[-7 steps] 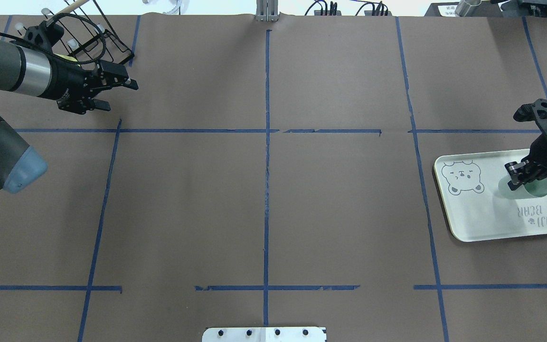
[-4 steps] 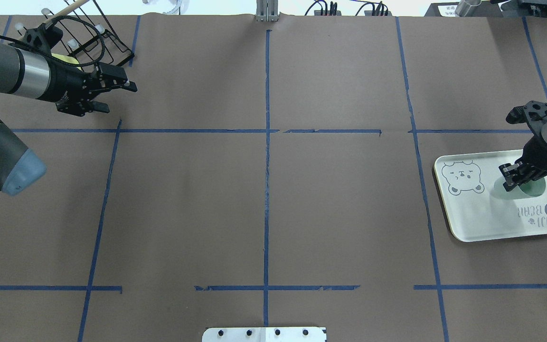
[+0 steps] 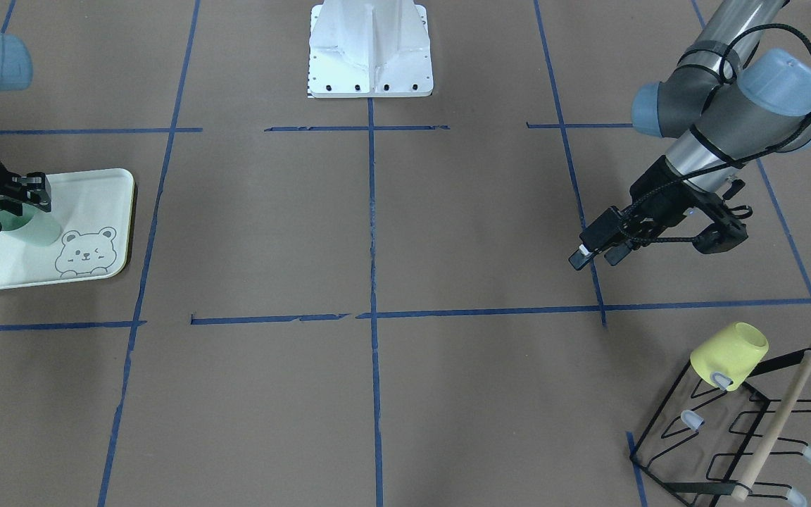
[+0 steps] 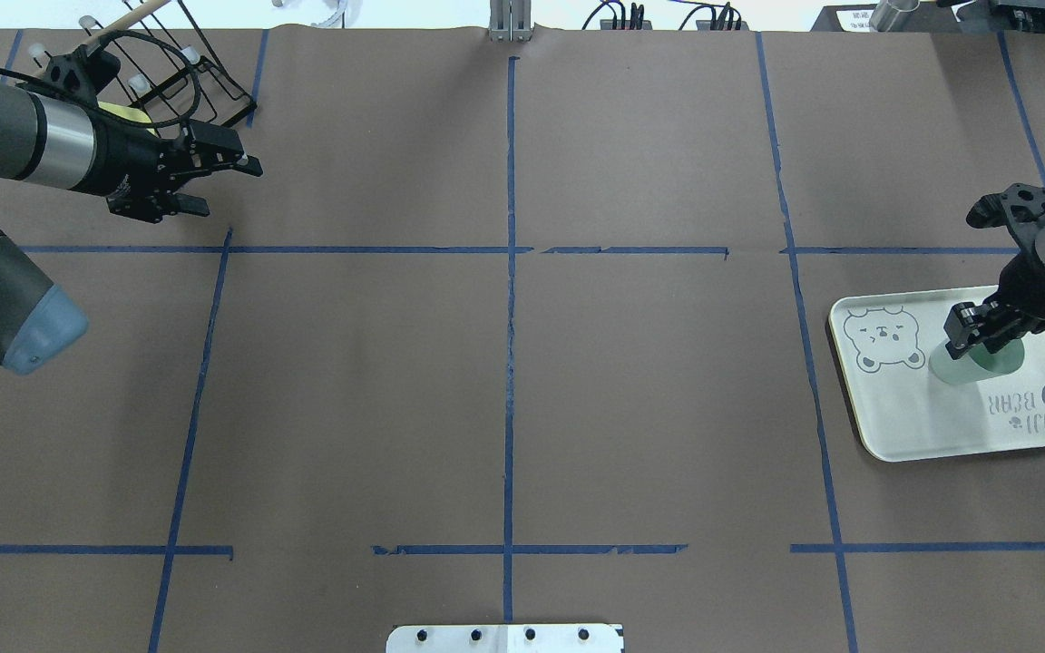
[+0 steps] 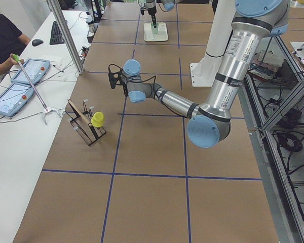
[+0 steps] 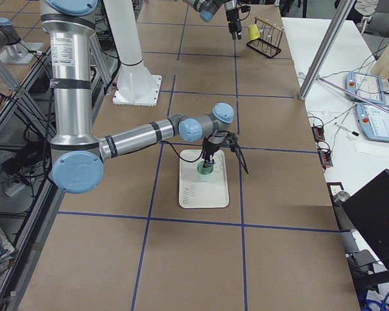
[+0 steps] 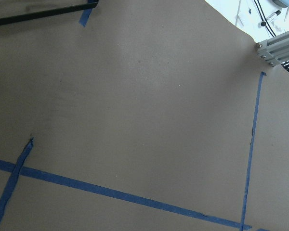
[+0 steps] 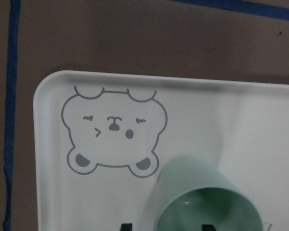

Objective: Left arm grabs green cup and hands to right arm on tray

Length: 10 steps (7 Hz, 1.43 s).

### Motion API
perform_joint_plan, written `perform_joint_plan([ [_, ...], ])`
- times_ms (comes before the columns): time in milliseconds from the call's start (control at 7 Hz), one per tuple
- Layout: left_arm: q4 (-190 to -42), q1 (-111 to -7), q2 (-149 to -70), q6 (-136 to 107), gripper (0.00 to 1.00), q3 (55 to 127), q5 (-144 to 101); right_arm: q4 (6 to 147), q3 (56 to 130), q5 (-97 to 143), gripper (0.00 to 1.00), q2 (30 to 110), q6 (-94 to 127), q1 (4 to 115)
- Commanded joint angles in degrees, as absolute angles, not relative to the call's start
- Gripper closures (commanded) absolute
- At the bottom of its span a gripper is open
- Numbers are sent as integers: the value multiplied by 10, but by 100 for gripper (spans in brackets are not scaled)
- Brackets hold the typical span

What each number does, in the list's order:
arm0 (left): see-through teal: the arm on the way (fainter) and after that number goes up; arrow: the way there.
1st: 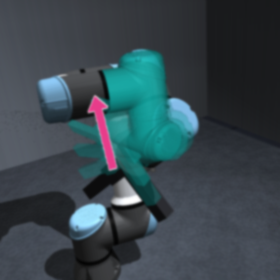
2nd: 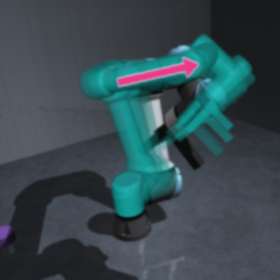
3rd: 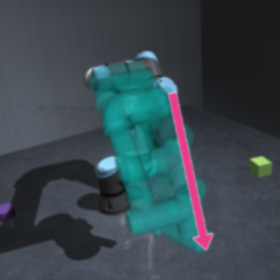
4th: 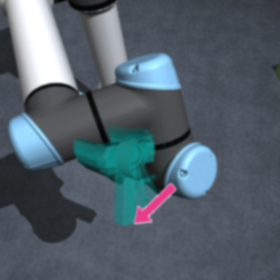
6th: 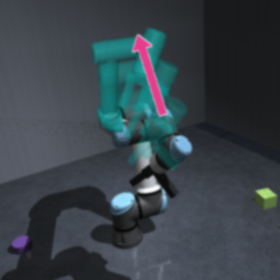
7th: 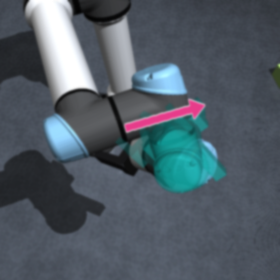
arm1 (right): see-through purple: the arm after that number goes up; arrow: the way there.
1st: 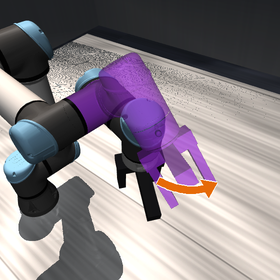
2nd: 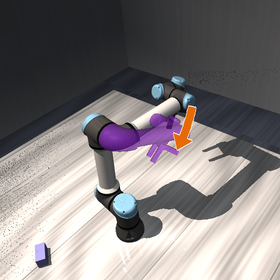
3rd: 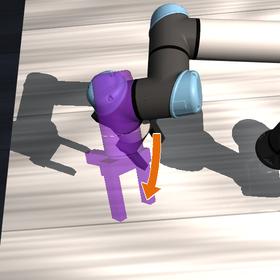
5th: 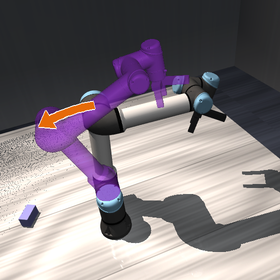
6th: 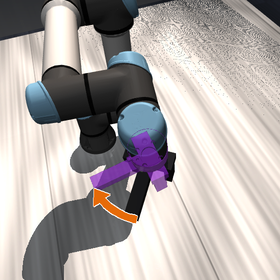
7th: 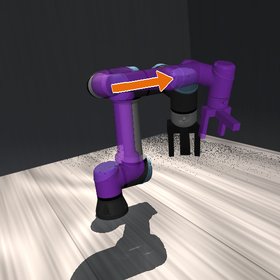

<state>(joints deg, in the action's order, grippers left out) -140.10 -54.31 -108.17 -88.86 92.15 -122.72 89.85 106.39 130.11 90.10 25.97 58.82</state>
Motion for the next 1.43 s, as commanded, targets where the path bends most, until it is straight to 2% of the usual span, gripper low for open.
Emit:
perform_joint_plan([
  [0, -1402, -545, -1036, -874, 0, 962, -1229, 901, 1134, 1304, 0, 931, 256, 655],
  [143, -1401, -553, -986, -794, 0, 982, -1232, 901, 1147, 1309, 0, 950, 218, 708],
  [286, -1399, -570, -903, -681, 0, 1010, -1235, 901, 1140, 1308, 0, 978, 140, 737],
  [571, -1365, -646, -810, -453, 0, 1012, -1258, 900, 1107, 1308, 0, 999, 45, 799],
  [857, -1237, -779, -788, -192, 0, 1013, -1303, 896, 1056, 1307, 0, 1005, -58, 839],
  [1000, -1149, -836, -791, -63, 0, 1018, -1305, 896, 1054, 1306, 0, 1006, -62, 841],
  [1286, -959, -882, -790, 72, 0, 1063, -1305, 896, 1059, 1310, 0, 1018, -62, 842],
])
